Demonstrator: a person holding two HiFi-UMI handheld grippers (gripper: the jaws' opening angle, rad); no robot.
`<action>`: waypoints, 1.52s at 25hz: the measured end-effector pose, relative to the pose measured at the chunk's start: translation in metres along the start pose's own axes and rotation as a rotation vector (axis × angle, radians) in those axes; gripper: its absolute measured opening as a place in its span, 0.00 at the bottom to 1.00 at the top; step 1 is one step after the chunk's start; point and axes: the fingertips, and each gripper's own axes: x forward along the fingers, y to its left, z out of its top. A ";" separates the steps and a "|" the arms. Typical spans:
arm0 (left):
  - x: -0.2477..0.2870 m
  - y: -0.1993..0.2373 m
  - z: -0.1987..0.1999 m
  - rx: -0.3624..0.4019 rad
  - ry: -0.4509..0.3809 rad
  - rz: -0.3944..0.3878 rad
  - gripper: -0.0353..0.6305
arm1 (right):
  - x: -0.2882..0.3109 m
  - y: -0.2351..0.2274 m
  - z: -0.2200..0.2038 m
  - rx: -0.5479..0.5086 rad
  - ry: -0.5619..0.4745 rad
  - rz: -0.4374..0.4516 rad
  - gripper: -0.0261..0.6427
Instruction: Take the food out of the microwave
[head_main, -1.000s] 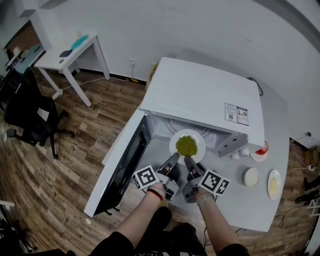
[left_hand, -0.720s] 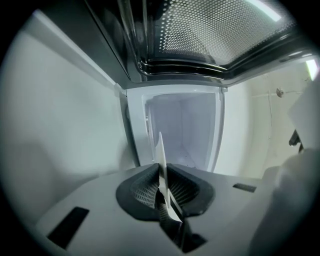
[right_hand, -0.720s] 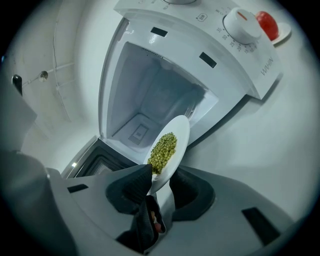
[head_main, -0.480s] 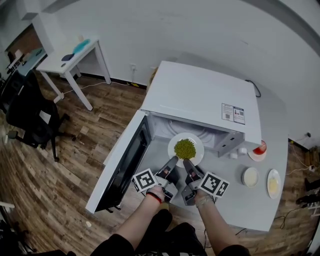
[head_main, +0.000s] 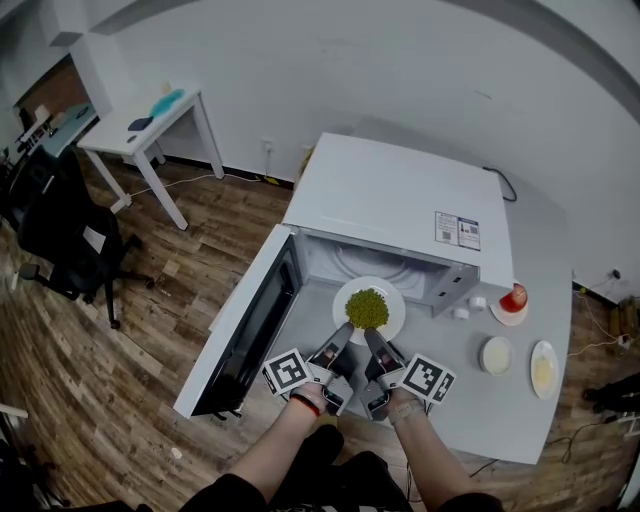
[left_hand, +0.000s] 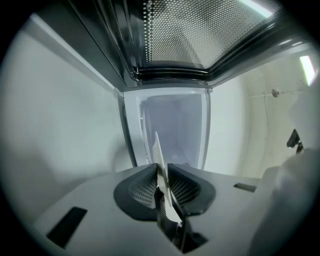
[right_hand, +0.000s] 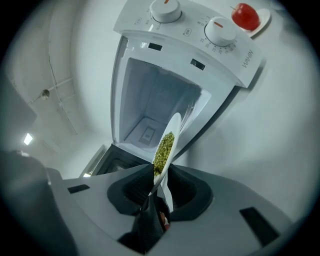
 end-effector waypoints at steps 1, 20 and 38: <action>-0.002 -0.001 -0.001 -0.001 0.000 0.001 0.13 | -0.002 0.001 -0.001 0.001 0.001 0.003 0.18; -0.064 -0.032 -0.073 0.071 -0.077 0.089 0.13 | -0.089 0.029 -0.033 -0.038 0.105 0.061 0.18; -0.153 -0.065 -0.192 0.067 -0.104 0.108 0.12 | -0.224 0.042 -0.099 -0.019 0.153 0.093 0.18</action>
